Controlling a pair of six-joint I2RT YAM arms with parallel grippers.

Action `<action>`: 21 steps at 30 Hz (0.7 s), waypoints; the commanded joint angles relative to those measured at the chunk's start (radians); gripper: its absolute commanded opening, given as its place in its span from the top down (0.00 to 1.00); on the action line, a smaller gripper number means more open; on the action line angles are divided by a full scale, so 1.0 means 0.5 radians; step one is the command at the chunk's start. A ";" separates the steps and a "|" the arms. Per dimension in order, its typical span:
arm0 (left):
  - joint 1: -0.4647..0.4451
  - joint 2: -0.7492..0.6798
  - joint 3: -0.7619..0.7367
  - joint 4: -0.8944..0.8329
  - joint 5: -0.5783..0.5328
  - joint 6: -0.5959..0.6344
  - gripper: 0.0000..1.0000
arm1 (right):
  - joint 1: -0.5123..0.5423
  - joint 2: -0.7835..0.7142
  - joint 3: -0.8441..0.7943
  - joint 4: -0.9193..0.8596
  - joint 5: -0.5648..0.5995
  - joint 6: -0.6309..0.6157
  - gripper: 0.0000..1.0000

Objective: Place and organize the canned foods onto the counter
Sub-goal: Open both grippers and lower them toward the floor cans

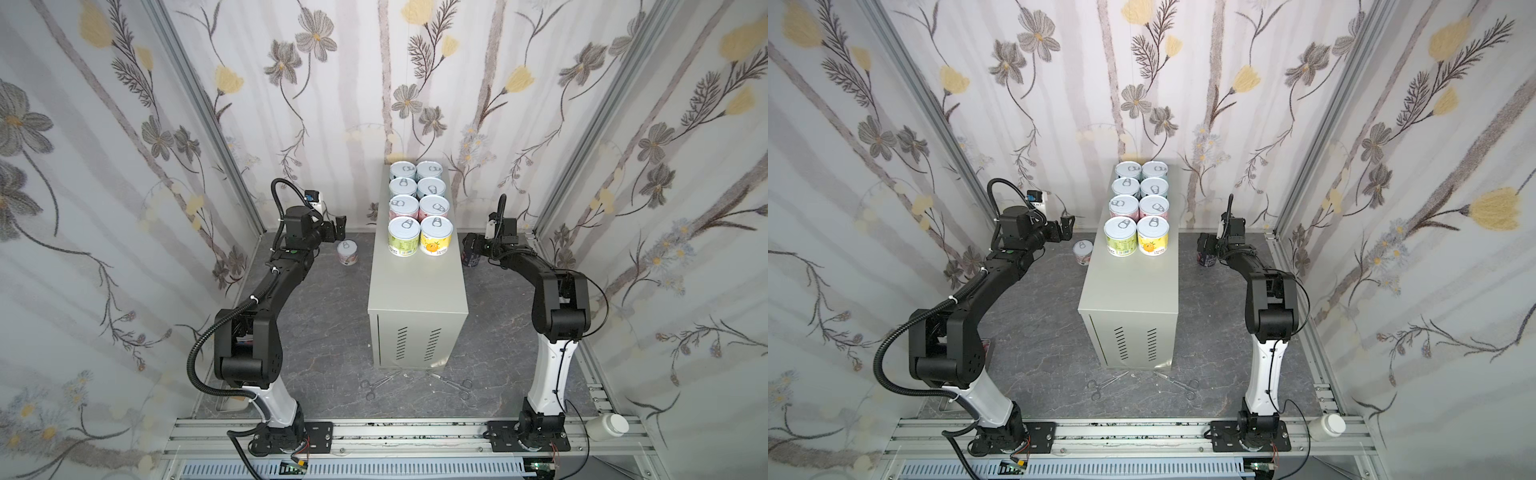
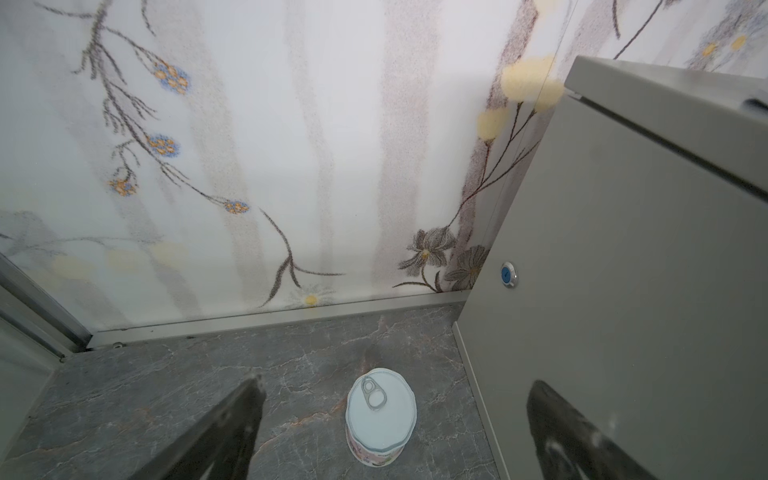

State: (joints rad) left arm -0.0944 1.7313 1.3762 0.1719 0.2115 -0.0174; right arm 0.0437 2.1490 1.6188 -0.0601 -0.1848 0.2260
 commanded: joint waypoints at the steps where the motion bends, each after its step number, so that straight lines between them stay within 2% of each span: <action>1: 0.001 0.062 0.047 0.014 0.036 -0.048 0.00 | 0.008 0.043 0.037 -0.038 -0.003 -0.059 0.02; 5: 0.002 0.133 0.097 -0.011 0.043 -0.053 0.00 | 0.023 0.074 0.060 -0.040 0.026 -0.080 0.08; 8: 0.001 0.216 0.167 -0.084 0.065 -0.048 0.00 | 0.032 0.088 0.067 -0.018 -0.028 -0.119 0.19; 11: 0.002 0.270 0.160 -0.035 -0.016 -0.083 0.00 | 0.038 0.108 0.067 0.002 -0.070 -0.145 0.29; 15: -0.001 0.365 0.183 0.020 0.008 -0.121 0.00 | 0.044 0.141 0.078 0.013 -0.079 -0.136 0.36; 21: 0.001 0.509 0.305 -0.071 -0.020 -0.094 0.00 | 0.051 0.126 0.078 0.000 -0.076 -0.139 0.54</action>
State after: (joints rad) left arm -0.0944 1.9621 1.5021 0.1452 0.2138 -0.0624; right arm 0.0654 2.2116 1.6554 -0.0166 -0.1833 0.1459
